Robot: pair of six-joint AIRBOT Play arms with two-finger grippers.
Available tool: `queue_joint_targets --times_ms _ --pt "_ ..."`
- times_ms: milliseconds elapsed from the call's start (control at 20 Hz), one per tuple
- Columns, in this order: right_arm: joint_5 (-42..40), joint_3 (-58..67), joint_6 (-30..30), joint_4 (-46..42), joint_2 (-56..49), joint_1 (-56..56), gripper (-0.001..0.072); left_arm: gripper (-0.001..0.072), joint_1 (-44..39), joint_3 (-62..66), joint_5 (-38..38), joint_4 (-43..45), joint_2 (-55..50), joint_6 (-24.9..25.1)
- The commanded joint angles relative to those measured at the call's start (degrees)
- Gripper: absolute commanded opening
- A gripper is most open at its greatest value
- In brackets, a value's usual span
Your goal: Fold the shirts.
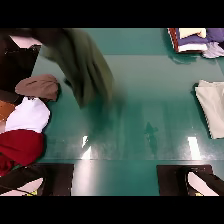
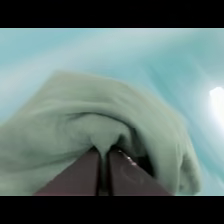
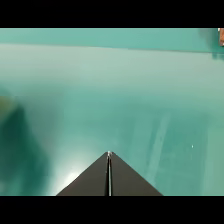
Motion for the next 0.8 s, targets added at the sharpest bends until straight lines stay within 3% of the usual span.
queue_joint_targets --times_ms 0,150,250,400,550,750 --pt "4.74 3.3 -0.04 0.0 -2.12 0.04 0.0018 0.0025 -10.51 -15.52 2.1 -0.07 0.85 -3.45" --pt "5.64 3.28 -0.04 -0.02 -2.1 0.04 0.0017 0.0036 -15.93 -29.68 10.34 -1.79 0.83 -3.37" --pt "5.84 3.3 -0.04 -0.02 -2.1 0.04 0.0017 0.059 -16.72 -34.49 10.78 -2.23 0.83 -3.52" --pt "6.54 3.3 -0.04 0.0 -2.1 0.04 0.0017 0.06 -13.88 -33.42 7.02 2.19 1.66 -3.5" --pt "6.71 3.3 -0.04 -0.02 -2.08 0.04 0.0018 0.06 -6.03 -32.0 7.23 3.21 3.26 -3.43" --pt "6.71 3.28 -0.04 -0.02 -2.12 0.07 0.0017 0.06 4.72 -36.11 13.25 -3.41 0.92 -3.28"
